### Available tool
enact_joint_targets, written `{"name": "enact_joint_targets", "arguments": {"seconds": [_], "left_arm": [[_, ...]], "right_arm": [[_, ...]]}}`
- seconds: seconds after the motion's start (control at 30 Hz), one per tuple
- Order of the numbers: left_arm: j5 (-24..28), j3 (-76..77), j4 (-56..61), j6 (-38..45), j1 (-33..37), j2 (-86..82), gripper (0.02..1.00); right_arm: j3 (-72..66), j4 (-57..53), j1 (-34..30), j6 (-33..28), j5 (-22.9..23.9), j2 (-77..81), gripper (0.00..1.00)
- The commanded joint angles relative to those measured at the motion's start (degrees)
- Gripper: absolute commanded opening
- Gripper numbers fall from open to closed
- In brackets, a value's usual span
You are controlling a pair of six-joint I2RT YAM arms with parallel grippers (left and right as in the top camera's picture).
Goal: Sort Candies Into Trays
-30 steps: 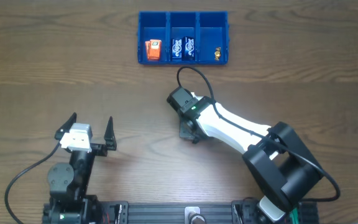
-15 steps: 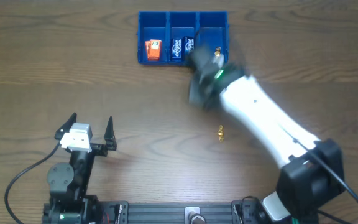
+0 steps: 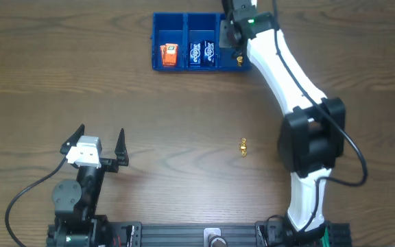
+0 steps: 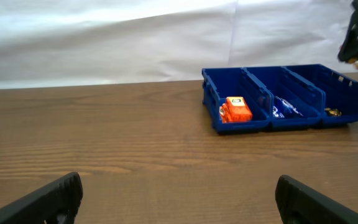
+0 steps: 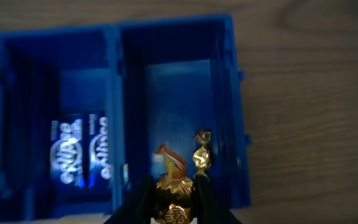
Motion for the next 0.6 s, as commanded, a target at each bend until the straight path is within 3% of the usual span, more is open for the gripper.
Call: {"name": "enact_joint_targets", "arguments": {"seconds": [0.03,0.1,0.2,0.47,0.6], "left_arm": [[1.09,-1.05,-2.01,0.13,0.22,-0.37,0.996],[1.09,-1.05,-2.01,0.13,0.22,-0.37,0.996],[1.09,-1.05,-2.01,0.15,0.22,-0.37,0.998],[1.09,-1.05,-2.01,0.15,0.22,-0.37,0.998],[1.09,-1.05,-2.01,0.15,0.22,-0.37,0.998]], "right_arm": [[1.22,1.75,-0.46,-1.18,1.97,-0.13,0.148],[1.22,1.92,-0.46,-1.22,1.99,-0.09,0.196],[1.22,2.08,-0.46,-2.32,1.95,-0.07,0.354],[0.5,0.96,0.26,-2.47,2.58,-1.16,0.386],[-6.88,2.27,1.9,-2.4,3.3,-7.69,0.393]]}}
